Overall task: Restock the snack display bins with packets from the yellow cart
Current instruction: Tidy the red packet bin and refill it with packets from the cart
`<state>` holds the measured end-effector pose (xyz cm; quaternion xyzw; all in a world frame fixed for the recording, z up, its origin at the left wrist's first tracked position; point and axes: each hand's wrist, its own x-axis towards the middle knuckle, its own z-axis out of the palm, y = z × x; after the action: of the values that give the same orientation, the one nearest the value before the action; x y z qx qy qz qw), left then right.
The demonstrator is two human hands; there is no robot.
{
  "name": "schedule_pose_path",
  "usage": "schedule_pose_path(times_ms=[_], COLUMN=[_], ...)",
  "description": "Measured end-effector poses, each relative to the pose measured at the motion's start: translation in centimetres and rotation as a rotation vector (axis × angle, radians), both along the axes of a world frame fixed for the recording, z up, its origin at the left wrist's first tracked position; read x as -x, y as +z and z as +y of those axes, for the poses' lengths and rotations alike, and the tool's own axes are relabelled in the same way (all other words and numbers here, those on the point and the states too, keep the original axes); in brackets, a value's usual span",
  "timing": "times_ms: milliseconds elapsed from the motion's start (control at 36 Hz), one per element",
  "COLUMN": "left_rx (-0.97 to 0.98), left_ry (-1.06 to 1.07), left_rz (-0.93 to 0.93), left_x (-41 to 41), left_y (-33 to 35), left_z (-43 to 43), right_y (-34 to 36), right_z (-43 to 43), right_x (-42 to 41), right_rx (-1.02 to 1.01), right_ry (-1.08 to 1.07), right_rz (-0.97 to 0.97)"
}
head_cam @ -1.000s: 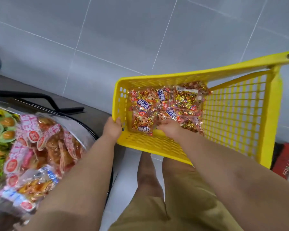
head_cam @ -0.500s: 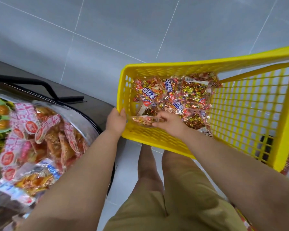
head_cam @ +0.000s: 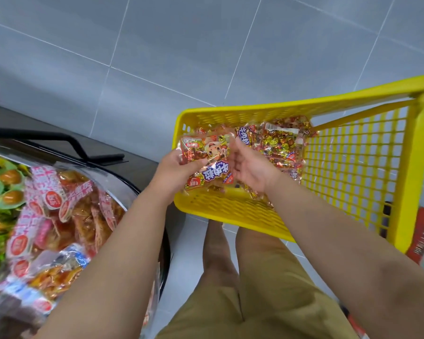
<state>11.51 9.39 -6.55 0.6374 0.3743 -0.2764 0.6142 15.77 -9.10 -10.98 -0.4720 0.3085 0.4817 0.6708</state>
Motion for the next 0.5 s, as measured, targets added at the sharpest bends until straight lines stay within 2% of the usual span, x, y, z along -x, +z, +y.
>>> schedule_pose_path(times_ms=[111,139,250,389,500], left_rx=[-0.123,-0.139,-0.206,-0.247,-0.298], left_ry=[-0.003,-0.015,-0.05,-0.036,0.007], left_rz=[-0.033,-0.033,0.018,-0.002,0.019], left_x=[0.4,0.6,1.1,1.8,1.9], left_y=[-1.3,-1.4,-1.8,-1.8,-1.9], left_z=[0.6,0.7,1.1,1.1,1.1], right_y=[-3.6,-4.4,-6.3,-6.9,-5.9], right_z=[-0.2,-0.1,1.1,2.3,1.4], right_x=[-1.3,-1.5,-2.4,-3.2,-3.2], right_rx=[0.602,0.689,0.623,0.582,0.394], right_ry=[0.211,0.237,0.171,0.118,-0.057], right_rz=[-0.026,-0.025,0.082,0.107,0.196])
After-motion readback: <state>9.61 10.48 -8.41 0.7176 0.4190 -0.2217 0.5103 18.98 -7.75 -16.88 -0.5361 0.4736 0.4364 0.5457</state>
